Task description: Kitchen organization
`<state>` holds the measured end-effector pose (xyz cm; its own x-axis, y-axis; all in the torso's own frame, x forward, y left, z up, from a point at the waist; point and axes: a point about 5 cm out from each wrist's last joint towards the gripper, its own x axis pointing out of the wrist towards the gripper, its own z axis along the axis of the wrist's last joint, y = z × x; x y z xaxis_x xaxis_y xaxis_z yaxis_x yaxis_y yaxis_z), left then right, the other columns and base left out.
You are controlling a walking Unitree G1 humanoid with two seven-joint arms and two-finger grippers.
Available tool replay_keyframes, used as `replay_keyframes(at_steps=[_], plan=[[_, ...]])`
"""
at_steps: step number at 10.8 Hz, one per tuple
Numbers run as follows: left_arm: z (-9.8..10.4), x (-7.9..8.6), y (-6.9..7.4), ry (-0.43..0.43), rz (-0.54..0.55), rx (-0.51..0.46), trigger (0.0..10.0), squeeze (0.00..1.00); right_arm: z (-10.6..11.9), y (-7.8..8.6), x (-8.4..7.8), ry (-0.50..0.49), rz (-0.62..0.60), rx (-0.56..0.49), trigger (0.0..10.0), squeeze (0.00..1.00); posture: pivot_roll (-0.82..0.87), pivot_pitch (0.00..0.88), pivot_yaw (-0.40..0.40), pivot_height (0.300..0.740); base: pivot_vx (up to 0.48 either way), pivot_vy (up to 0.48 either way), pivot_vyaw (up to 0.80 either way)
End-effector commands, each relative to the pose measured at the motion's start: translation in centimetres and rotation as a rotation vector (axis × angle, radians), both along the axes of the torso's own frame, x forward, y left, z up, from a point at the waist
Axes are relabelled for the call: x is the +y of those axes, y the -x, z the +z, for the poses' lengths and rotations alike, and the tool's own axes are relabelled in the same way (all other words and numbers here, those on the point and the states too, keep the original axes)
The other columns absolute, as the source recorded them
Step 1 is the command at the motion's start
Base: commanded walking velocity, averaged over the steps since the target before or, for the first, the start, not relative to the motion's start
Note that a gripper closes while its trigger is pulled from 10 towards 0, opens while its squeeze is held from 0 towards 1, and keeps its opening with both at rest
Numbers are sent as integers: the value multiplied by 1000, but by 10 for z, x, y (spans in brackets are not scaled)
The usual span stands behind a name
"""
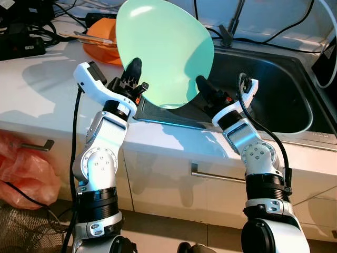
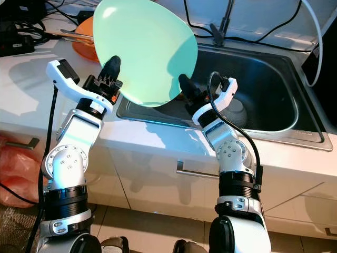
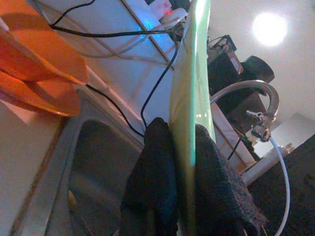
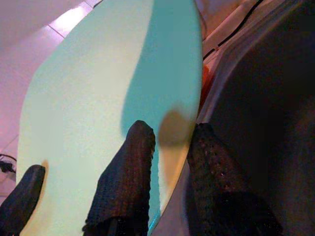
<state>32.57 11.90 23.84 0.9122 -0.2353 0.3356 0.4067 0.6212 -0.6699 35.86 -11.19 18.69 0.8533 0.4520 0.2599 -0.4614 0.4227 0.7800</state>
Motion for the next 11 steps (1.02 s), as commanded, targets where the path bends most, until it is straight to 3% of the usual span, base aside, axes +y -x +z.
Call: replay_keyframes(at_steps=[1,5,9,10,11], plan=[[5,-12,2,-2,-65,-31,10000,0,4,2,-3,-14,-6,-21,10000,0,125,115,-84,740,0,0,0],[3,-26,5,6,-145,-21,10000,0,3,2,-2,-32,-3,-11,10000,0,125,114,-82,740,0,0,0],[-4,-30,5,-2,-172,4,10000,0,5,2,-3,-62,-10,-16,10000,0,126,114,-80,740,0,0,0],[-7,-32,5,-13,-185,18,10000,0,5,2,-3,-67,-12,-15,9059,0,126,113,-78,740,0,0,0],[-15,-37,5,-29,-210,53,10000,0,5,2,-3,-77,-15,-15,0,0,123,110,-76,740,0,0,0]])
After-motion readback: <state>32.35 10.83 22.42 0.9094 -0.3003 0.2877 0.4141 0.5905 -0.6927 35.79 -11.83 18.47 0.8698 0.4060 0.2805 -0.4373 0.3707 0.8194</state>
